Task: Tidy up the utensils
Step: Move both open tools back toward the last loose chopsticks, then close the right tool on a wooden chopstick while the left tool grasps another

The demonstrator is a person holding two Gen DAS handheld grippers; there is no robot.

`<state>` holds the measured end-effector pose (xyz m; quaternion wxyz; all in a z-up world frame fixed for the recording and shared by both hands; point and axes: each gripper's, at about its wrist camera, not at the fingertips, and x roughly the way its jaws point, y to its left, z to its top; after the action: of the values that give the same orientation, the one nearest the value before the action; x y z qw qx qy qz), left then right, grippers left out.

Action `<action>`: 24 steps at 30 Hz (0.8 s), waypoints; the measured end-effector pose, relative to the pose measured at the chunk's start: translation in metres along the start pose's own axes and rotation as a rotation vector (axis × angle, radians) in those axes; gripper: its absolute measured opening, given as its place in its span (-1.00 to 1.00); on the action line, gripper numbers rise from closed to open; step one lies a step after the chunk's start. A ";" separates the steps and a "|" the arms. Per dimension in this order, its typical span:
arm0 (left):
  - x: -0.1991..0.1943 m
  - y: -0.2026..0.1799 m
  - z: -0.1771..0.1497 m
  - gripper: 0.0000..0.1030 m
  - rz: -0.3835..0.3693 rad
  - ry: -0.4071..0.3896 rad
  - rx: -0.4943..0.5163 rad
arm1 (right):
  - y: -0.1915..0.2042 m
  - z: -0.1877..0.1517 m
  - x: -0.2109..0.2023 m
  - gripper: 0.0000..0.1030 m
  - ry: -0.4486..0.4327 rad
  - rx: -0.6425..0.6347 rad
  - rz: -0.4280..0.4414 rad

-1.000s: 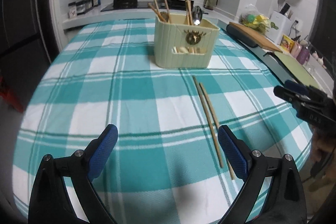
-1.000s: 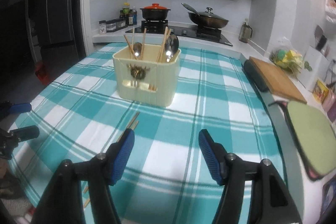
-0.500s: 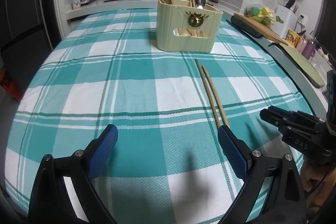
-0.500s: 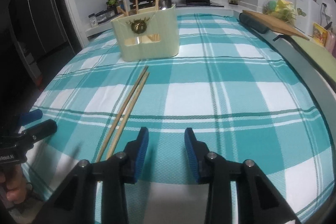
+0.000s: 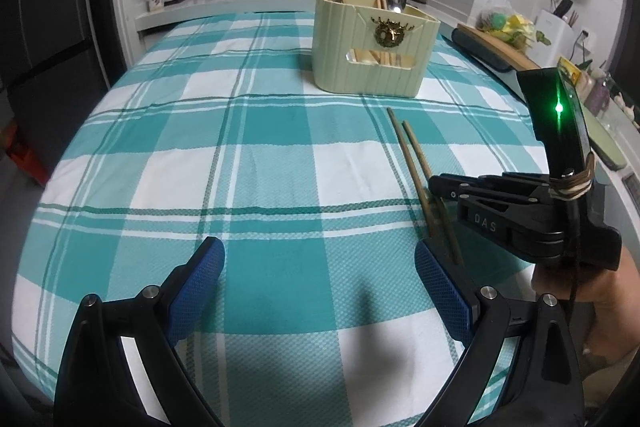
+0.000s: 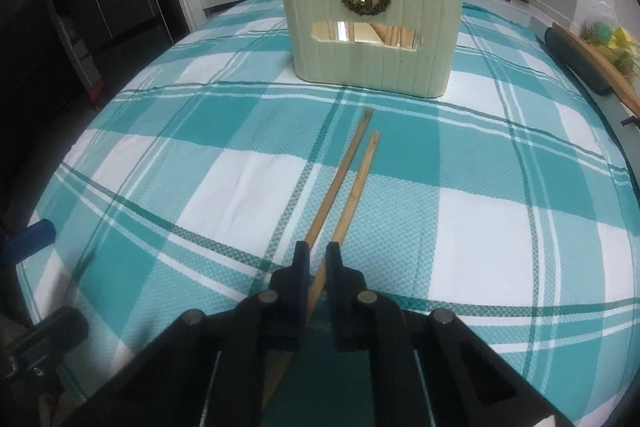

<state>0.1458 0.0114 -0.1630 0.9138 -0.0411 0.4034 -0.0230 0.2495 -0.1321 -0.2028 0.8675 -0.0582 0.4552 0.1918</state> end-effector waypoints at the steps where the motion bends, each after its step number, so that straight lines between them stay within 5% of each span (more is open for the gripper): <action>1: 0.002 0.000 0.001 0.87 -0.004 0.004 0.000 | -0.001 -0.002 0.001 -0.86 0.005 -0.006 -0.026; 8: 0.030 -0.026 0.033 0.87 -0.147 0.083 0.058 | -0.028 -0.016 -0.016 -0.86 -0.010 0.034 -0.157; 17: 0.111 -0.081 0.072 0.57 -0.038 0.166 0.232 | -0.057 -0.038 -0.034 -0.86 -0.023 0.080 -0.220; 20: 0.127 -0.088 0.066 0.24 0.041 0.184 0.268 | -0.061 -0.044 -0.039 -0.85 -0.031 0.101 -0.208; 23: 0.119 -0.083 0.063 -0.28 0.022 0.169 0.225 | -0.067 -0.048 -0.043 -0.85 -0.041 0.129 -0.200; 24: 0.117 -0.084 0.062 -0.70 0.039 0.162 0.231 | -0.069 -0.050 -0.045 -0.85 -0.045 0.138 -0.198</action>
<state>0.2693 -0.0774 -0.1998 0.8771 0.0740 0.4714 -0.0549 0.2147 -0.2220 -0.2009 0.8941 -0.0385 0.4400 0.0747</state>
